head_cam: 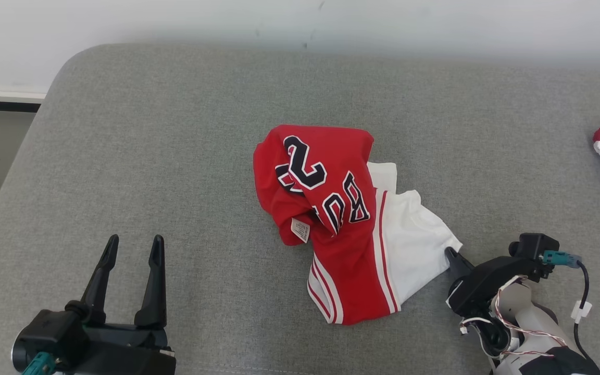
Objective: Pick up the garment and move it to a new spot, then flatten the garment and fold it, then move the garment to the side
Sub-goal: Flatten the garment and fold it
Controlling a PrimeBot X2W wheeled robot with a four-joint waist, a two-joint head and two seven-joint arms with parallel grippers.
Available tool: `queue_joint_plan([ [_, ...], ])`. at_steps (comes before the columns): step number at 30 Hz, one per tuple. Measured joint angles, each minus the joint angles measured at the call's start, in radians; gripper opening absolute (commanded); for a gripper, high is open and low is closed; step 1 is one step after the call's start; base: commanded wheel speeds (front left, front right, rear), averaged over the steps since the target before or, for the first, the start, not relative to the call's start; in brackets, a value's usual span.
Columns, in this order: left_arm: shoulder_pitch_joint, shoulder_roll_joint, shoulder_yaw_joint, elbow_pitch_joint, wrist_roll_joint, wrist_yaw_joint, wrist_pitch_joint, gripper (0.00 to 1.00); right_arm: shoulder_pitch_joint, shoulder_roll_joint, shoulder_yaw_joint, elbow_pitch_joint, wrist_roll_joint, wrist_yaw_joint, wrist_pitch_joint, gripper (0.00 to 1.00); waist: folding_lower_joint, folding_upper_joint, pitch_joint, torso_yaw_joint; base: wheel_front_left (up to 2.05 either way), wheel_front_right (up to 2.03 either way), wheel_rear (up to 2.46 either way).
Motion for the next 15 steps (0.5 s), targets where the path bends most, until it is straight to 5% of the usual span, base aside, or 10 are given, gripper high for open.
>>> queue_joint_plan([
  [15,0.014,-0.003,0.012,0.004,0.0,0.0,0.0,1.0,-0.002,-0.006,0.017,-0.055,0.005,0.036,-0.14,0.0,-0.0002,-0.0002,-0.041,-0.05,0.0,0.0,0.0],
])
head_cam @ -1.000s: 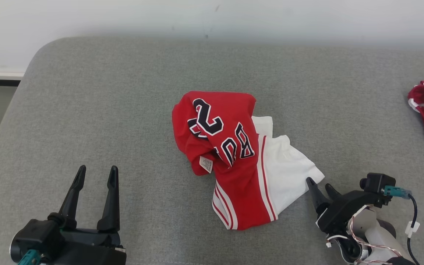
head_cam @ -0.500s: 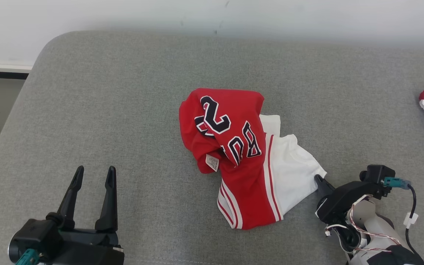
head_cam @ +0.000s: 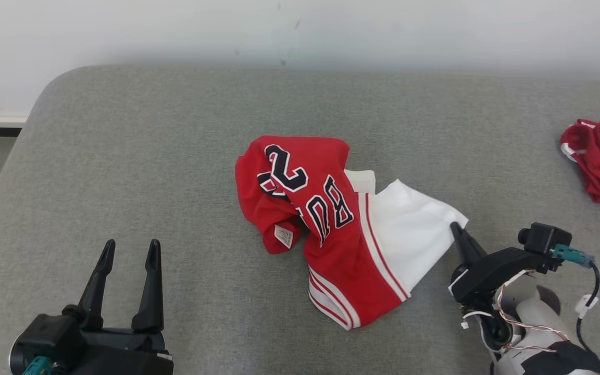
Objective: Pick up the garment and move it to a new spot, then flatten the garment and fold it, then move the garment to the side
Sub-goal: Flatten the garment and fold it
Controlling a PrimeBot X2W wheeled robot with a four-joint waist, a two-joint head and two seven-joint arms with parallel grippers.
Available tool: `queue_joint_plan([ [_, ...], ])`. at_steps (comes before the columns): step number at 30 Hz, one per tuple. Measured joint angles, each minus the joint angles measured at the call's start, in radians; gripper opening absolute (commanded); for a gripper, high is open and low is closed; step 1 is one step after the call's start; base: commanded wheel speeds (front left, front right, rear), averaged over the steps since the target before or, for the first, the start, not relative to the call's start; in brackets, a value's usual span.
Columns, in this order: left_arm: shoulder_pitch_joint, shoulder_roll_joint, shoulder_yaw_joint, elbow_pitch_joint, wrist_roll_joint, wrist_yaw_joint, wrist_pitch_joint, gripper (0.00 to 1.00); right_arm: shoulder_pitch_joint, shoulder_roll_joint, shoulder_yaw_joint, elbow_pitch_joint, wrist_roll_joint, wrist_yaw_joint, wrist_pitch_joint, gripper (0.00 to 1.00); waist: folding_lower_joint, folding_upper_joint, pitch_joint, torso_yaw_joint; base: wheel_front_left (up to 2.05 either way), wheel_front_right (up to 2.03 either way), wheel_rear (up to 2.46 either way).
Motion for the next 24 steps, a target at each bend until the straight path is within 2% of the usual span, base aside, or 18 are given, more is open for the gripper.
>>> queue_joint_plan([
  [12,0.018,-0.001,-0.011,0.002,0.0,-0.01,0.0,1.0,0.003,-0.165,-0.036,-0.11,-0.066,0.007,-0.127,0.0,0.0,0.0001,-0.013,-0.081,0.0,0.0,0.0],
  [18,0.016,-0.004,-0.045,0.017,0.001,-0.028,0.002,1.0,0.001,-0.208,-0.062,-0.167,-0.091,0.006,-0.191,0.0,0.0,0.0,-0.018,-0.119,0.0,0.0,0.0],
  [21,0.0,-0.017,-0.082,0.035,0.009,-0.045,0.02,1.0,0.004,-0.23,-0.061,-0.194,-0.129,-0.012,-0.211,0.0,0.0,0.0,-0.019,-0.146,0.0,0.0,0.0],
  [24,-0.022,-0.024,-0.09,0.049,0.009,-0.053,0.03,1.0,0.017,-0.225,-0.048,-0.2,-0.132,-0.012,-0.21,0.0,0.0,0.0,-0.017,-0.156,0.0,0.0,0.0],
])
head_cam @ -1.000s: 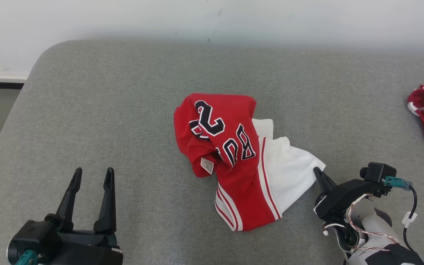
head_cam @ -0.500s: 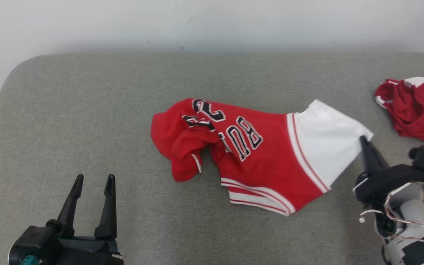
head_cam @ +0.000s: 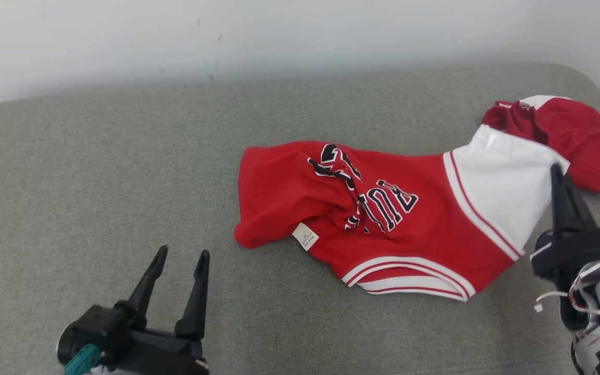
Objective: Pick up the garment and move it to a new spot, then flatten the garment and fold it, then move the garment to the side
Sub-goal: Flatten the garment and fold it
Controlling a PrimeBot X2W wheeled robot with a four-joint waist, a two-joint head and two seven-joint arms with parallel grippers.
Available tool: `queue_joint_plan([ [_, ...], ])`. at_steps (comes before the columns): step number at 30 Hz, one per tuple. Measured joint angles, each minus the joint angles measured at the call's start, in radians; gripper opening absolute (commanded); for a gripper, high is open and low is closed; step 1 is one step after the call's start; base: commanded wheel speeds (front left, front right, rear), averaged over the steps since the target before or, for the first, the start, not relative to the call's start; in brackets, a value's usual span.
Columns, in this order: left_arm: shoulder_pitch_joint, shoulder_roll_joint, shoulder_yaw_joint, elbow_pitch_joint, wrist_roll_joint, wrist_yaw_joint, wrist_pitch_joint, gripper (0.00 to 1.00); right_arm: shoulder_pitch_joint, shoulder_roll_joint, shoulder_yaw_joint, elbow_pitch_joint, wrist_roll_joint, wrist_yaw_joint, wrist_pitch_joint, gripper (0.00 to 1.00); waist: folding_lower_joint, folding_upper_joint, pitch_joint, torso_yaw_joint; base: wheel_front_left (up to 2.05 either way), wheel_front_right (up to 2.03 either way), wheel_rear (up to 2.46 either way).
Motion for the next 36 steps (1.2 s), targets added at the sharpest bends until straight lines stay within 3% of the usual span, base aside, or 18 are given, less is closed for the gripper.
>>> queue_joint_plan([
  [8,-0.147,-0.027,-0.052,0.076,-0.002,-0.051,0.071,1.0,0.068,0.028,0.04,-0.021,-0.015,0.0,0.0,0.0,0.0,0.0001,0.034,-0.018,0.0,0.0,0.0],
  [18,-0.423,-0.06,-0.018,0.272,-0.066,-0.096,0.184,1.0,0.042,0.077,0.086,-0.065,-0.02,0.001,0.0,0.0,0.0001,0.0001,0.104,-0.051,0.0,0.0,0.0],
  [36,-0.802,-0.063,0.019,0.719,-0.103,-0.118,0.368,1.0,-0.05,0.12,0.152,-0.109,-0.047,0.01,0.0,0.0,0.0002,0.0001,0.224,-0.163,0.0,0.0,0.0],
])
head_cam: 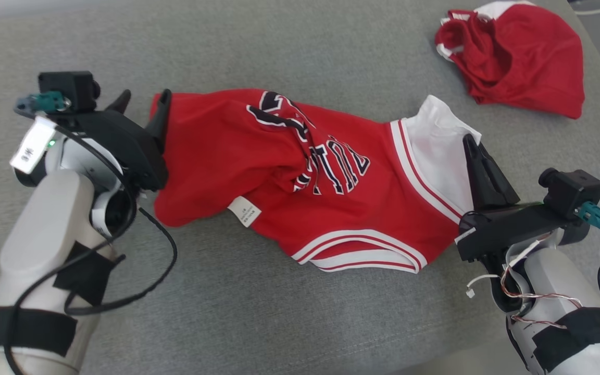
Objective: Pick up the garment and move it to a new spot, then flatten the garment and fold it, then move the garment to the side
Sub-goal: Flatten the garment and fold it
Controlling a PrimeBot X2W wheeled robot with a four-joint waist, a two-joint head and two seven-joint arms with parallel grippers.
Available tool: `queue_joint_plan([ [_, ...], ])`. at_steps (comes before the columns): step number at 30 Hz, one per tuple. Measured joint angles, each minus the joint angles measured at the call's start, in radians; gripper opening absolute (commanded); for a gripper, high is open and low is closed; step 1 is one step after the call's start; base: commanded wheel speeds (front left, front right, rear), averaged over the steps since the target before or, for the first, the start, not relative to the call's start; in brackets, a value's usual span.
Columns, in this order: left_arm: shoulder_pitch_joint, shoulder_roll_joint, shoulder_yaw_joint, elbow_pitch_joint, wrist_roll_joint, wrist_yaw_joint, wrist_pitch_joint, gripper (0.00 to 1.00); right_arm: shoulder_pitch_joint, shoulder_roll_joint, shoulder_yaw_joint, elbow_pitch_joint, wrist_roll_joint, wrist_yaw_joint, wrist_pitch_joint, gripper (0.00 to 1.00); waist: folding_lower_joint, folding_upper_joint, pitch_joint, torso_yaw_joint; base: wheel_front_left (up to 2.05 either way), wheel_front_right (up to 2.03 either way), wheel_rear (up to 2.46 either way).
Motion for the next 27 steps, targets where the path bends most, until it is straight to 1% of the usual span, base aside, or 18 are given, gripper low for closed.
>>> queue_joint_plan([
  [8,-0.102,0.011,0.024,0.121,-0.007,-0.004,0.036,1.0,-0.028,0.014,0.016,-0.017,-0.004,0.0,-0.002,0.0,0.0,0.0,0.053,-0.044,0.0,0.0,0.0],
  [13,-0.15,0.021,0.032,0.193,-0.013,0.013,0.062,1.0,-0.038,0.019,0.026,-0.03,-0.006,0.002,-0.009,0.0,0.0001,0.0,0.085,-0.067,0.0,0.0,0.0],
  [18,-0.192,0.018,0.029,0.265,-0.013,0.011,0.081,1.0,-0.048,0.021,0.027,-0.033,-0.013,0.006,-0.015,0.0,0.0,0.0001,0.115,-0.084,0.0,0.0,0.0],
  [21,-0.202,0.012,0.017,0.292,-0.013,-0.005,0.095,1.0,-0.048,0.021,0.027,-0.032,-0.013,0.006,-0.018,0.0,0.0,0.0,0.12,-0.087,0.0,0.0,0.0],
  [25,-0.216,-0.005,0.005,0.315,-0.013,-0.015,0.103,1.0,-0.049,0.018,0.024,-0.027,-0.013,0.006,-0.019,0.0,-0.0001,0.0,0.117,-0.082,0.0,0.0,0.0],
  [26,-0.222,-0.01,0.002,0.322,-0.013,-0.016,0.103,0.72,-0.049,0.018,0.023,-0.025,-0.013,0.006,-0.019,0.0,-0.0001,0.0,0.116,-0.081,0.0,0.0,0.0],
  [27,-0.228,-0.01,0.001,0.326,-0.013,-0.026,0.103,0.51,-0.049,0.018,0.023,-0.025,-0.013,0.006,-0.021,0.0,-0.0001,0.0,0.114,-0.079,0.0,0.0,0.0],
])
